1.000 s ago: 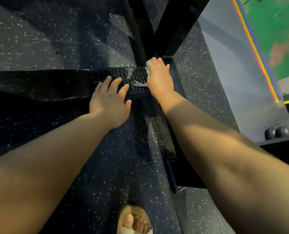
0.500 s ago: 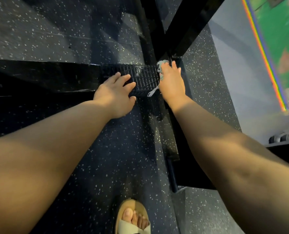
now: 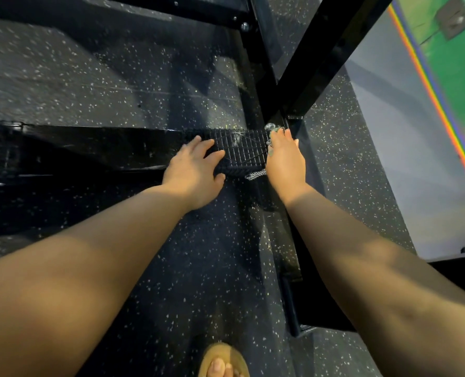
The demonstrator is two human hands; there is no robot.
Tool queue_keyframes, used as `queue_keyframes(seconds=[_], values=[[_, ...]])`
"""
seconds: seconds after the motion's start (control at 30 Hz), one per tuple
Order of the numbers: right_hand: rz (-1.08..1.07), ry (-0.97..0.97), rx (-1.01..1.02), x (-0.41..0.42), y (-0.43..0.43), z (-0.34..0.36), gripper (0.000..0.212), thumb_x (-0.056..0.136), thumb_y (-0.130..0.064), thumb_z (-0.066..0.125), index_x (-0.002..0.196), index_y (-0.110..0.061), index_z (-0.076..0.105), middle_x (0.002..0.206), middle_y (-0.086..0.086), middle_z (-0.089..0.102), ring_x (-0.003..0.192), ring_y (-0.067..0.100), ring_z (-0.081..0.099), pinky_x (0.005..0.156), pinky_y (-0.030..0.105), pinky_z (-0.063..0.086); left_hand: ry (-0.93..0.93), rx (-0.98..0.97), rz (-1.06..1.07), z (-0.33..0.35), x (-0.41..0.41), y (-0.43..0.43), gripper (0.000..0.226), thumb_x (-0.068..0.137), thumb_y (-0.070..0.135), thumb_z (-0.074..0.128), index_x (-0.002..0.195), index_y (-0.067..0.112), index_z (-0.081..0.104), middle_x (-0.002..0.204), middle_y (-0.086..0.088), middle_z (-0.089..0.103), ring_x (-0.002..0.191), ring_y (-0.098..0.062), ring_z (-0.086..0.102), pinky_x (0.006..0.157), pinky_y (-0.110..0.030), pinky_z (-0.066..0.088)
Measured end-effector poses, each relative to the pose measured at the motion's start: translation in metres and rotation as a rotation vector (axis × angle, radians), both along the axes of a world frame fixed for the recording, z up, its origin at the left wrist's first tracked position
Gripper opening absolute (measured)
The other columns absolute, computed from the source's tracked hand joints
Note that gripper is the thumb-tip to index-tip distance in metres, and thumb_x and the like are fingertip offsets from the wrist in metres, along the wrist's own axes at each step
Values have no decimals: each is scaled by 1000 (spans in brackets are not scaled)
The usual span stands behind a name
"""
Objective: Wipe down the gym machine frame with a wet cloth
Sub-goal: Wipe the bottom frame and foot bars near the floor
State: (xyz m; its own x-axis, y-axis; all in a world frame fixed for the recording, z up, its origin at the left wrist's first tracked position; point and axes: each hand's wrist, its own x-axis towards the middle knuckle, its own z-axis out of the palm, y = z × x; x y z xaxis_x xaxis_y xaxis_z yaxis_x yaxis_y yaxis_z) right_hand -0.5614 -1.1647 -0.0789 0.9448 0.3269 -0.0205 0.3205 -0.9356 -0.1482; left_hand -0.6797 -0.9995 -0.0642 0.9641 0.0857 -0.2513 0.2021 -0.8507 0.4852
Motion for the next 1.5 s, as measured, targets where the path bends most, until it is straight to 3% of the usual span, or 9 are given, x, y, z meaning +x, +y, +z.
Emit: queue_keyframes(seconds=[0.17,0.37,0.57,0.77,0.83,0.97,1.17,1.37,1.5], values=[[-102,-5,253,-33,1,-5,40,99,-2,37,137,-7,47,147,8,42,139,19,32,114,26,20,-36,167,276,-3,-21,38,54,98,36,41,147,16,29,154,-9,21,143,-26,12,116,-41,15],[1,-53,248,-60,85,-2,31,99,-10,38,124,-10,56,121,6,60,107,23,57,78,30,37,-114,144,298,-8,-42,55,47,97,21,41,143,12,39,150,-7,33,140,-24,24,115,-37,17],[659,7,196,-81,103,-13,45,85,0,59,130,0,54,135,18,53,128,35,47,110,45,31,-92,186,351,-4,-47,65,44,94,21,41,138,19,46,148,3,39,137,-19,29,111,-38,23],[-72,48,216,-33,51,7,35,91,2,50,124,-8,54,129,9,55,124,27,48,100,36,41,52,158,285,8,-43,72,46,97,31,38,142,23,39,151,5,30,138,-20,25,110,-38,23],[-2,-3,145,-41,75,6,20,88,-15,63,106,-11,54,105,3,58,98,21,59,75,30,48,89,127,321,14,-37,67,45,97,32,39,141,24,40,150,5,31,137,-22,25,109,-39,24],[310,214,27,-65,101,14,50,93,2,45,140,-15,43,146,1,42,134,21,39,108,34,35,203,-42,379,30,-27,65,45,96,31,38,141,25,40,148,1,33,136,-25,24,108,-40,27],[88,422,-193,-53,91,74,33,95,0,40,123,-5,57,113,17,63,96,31,59,81,36,46,361,-391,404,78,-29,79,36,99,20,38,129,5,52,134,-15,51,122,-32,47,98,-33,38],[-312,1085,984,-97,177,160,15,96,-9,53,110,-11,58,98,15,63,83,27,62,86,47,51,236,-1028,861,152,-53,98,38,96,40,48,130,23,44,120,-3,56,105,-20,55,89,-39,50],[-404,1203,1203,-116,200,222,14,94,-21,56,98,-7,57,94,19,65,82,31,65,79,46,54,78,-1154,817,210,-69,130,27,94,29,55,118,17,50,107,-4,61,91,-17,61,72,-32,55]])
